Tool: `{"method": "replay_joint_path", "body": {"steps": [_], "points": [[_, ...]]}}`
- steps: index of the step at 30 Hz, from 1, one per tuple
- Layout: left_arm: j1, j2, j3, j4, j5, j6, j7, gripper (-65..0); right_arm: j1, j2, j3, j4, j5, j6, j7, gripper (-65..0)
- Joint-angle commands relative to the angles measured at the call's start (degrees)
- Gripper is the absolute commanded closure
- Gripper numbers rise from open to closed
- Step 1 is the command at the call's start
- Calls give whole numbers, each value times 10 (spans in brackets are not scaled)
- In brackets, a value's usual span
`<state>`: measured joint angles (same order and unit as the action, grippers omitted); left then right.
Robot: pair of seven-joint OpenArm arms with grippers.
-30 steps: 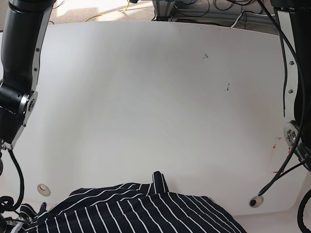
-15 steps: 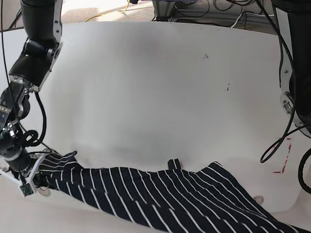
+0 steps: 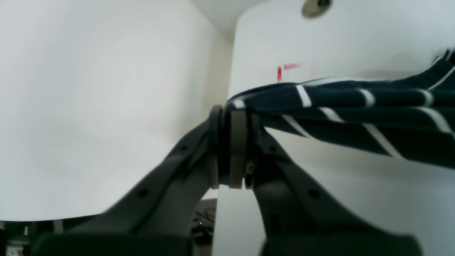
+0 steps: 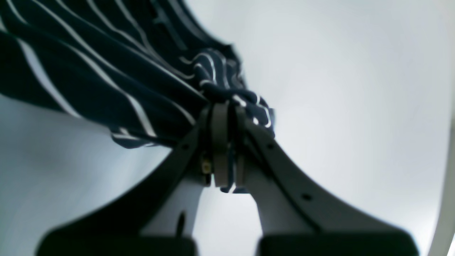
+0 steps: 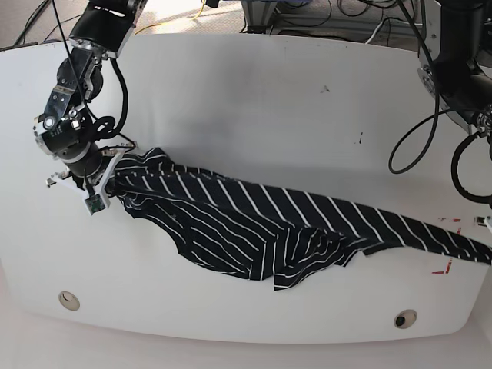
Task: Layout the t-shirt on the table in an organized manner, then fold the t-shirt properly
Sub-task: 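Swing the held shirt back and lay it across the table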
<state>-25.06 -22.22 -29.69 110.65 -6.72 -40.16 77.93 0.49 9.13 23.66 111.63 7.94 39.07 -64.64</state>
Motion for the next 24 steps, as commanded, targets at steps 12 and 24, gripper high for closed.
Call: {"method": "replay_joint_path", "body": {"steps": [12, 24], "points": [[229, -14, -106, 15, 13, 2, -6, 0, -129, -70, 13, 13, -6, -3, 46, 0], [304, -14, -108, 14, 14, 2, -7, 0, -172, -86, 11, 11, -6, -10, 46, -122]]}}
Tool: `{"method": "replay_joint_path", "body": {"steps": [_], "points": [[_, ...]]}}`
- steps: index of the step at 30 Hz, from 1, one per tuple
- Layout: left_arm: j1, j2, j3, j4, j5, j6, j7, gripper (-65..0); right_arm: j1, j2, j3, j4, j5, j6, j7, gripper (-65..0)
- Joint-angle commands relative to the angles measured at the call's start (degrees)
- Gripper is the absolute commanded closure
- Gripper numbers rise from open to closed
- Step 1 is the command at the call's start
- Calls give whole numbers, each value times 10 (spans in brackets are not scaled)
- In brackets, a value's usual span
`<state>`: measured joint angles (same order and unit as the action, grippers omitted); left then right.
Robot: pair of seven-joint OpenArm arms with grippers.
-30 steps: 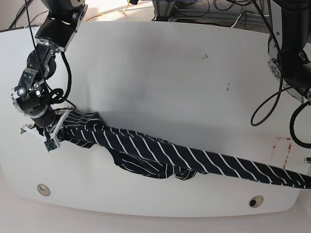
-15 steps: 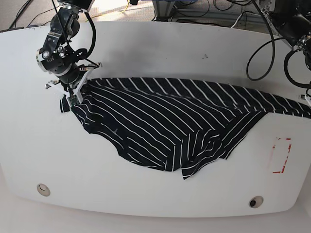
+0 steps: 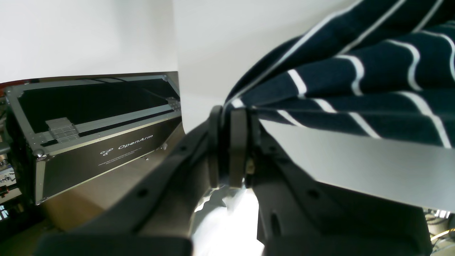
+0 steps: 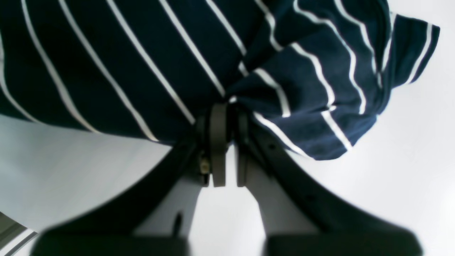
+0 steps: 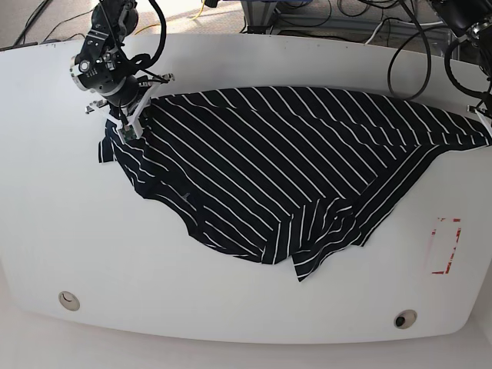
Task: Layout the t-shirt on the table in an organized manner, then fold the t-shirt properly
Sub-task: 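Swing the held shirt back and lay it across the table, then hold the shirt corner with the right gripper while the left holds its end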
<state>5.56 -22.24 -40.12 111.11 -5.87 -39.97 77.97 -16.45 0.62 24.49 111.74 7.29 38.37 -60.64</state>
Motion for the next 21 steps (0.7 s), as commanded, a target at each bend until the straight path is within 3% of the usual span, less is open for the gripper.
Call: {"method": "replay_joint_path", "body": {"steps": [1, 8, 15, 21], "points": [[0, -14, -4, 9, 5, 0, -7, 0, -6, -6, 4, 10, 0, -3, 6, -160], [0, -14, -4, 9, 9, 0, -8, 0, -27, -14, 5, 11, -1, -3, 6, -312], [4, -22, -4, 9, 9, 0, -8, 0, -52, -12, 7, 45, 0, -3, 6, -333], [8, -29, -4, 9, 9, 0, -8, 0, -45, -11, 70, 50, 2, 4, 6, -333]]}}
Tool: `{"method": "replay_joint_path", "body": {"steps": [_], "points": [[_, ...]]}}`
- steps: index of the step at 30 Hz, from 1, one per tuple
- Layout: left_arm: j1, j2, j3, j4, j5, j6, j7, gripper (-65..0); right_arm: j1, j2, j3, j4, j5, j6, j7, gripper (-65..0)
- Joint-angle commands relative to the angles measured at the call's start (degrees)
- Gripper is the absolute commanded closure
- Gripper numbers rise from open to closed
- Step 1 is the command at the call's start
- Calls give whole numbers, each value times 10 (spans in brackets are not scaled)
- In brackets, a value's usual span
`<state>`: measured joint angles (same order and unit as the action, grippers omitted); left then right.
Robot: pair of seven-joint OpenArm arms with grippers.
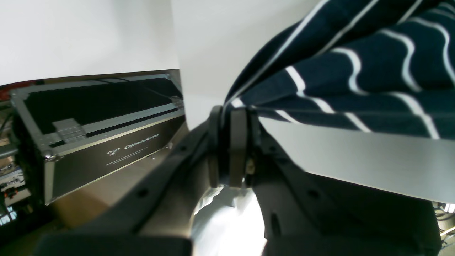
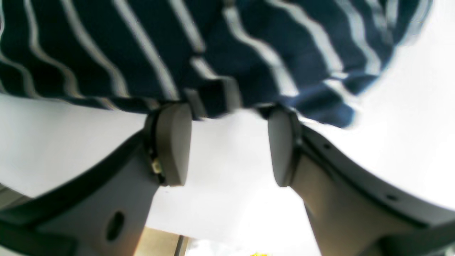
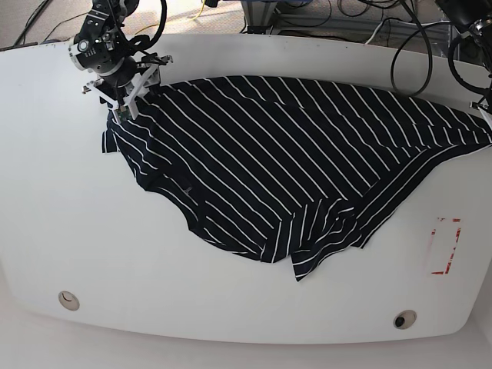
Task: Layout the t-shirt on the table in an organized manner, then fold the t-shirt properly
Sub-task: 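Hold the shirt corner with the right gripper while the left holds its end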
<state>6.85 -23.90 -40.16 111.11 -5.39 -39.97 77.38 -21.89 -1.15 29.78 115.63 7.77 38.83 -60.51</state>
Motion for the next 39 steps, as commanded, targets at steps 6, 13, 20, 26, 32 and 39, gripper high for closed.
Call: {"method": "replay_joint_path", "body": {"steps": [6, 13, 20, 26, 32, 39], "points": [[-4, -18, -6, 9, 4, 0, -2, 0, 74, 36, 88, -6, -1, 0, 5, -333], [-12, -27, -6, 9, 4, 0, -2, 0, 160, 86, 104, -80, -1, 5, 5, -333], [-36, -44, -7, 9, 5, 0, -2, 0, 224, 116, 106, -198, -2, 12, 5, -333], [-47, -47, -7, 9, 5, 0, -2, 0, 237, 122, 106, -245, -1, 12, 5, -333], [-50, -47, -5, 9, 5, 0, -2, 0, 233, 104, 104, -245, -1, 12, 1, -333], [-48, -47, -6, 9, 5, 0, -2, 0, 222, 84, 105, -244, -1, 12, -24, -333]]}}
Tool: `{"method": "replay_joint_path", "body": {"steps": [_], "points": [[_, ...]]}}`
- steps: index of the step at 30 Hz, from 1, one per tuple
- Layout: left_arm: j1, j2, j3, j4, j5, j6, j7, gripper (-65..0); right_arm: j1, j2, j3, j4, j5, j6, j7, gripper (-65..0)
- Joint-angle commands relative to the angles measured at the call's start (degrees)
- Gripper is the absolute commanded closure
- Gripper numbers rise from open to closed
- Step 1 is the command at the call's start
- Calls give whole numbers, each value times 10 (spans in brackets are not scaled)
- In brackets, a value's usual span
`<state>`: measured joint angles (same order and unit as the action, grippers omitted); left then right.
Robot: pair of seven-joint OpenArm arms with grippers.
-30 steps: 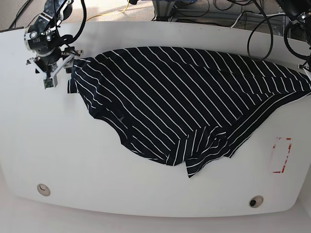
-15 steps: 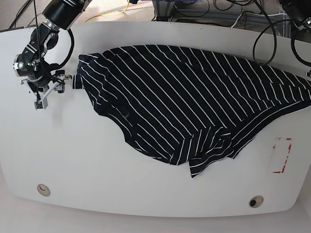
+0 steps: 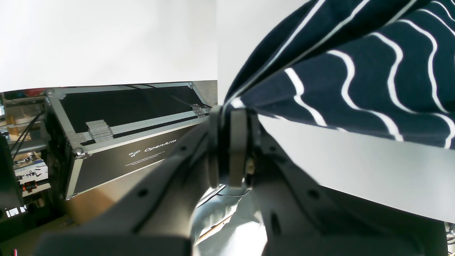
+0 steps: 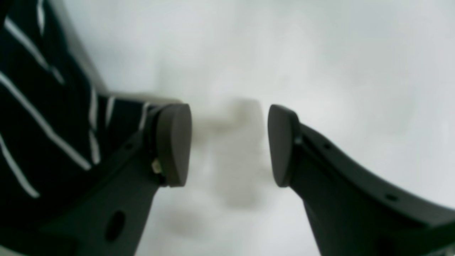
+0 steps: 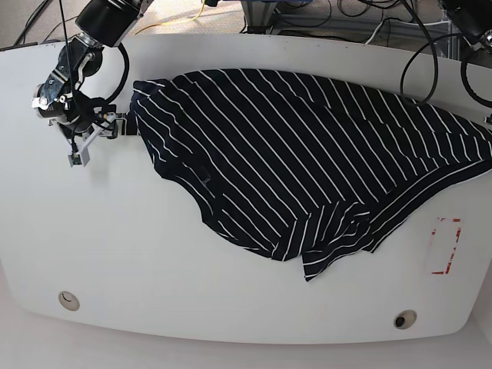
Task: Layout the t-shirt on the table in an organized manner, then fold the t-shirt properly
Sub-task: 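Hold the shirt corner with the right gripper while the left holds its end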
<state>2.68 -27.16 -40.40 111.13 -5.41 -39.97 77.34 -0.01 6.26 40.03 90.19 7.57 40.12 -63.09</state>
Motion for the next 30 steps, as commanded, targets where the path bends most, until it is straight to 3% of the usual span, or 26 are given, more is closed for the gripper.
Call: {"method": "replay_joint_path", "body": {"steps": [1, 5, 11, 19, 30], "points": [[-6, -13, -3, 9, 5, 0, -2, 0, 3, 7, 3, 10, 2, -1, -3, -333], [-3, -12, -3, 9, 5, 0, -2, 0, 1, -14, 3, 10, 2, -1, -10, -331], [-2, -11, -2, 9, 5, 0, -1, 0, 1, -19, 3, 10, 6, -1, -10, -331], [-2, -10, -1, 8, 5, 0, -1, 0, 9, -9, 2, 10, 74, -1, -6, -330], [-3, -9, 5, 8, 5, 0, -1, 0, 51, 2, -17, 82, 73, -1, 3, -328]]}}
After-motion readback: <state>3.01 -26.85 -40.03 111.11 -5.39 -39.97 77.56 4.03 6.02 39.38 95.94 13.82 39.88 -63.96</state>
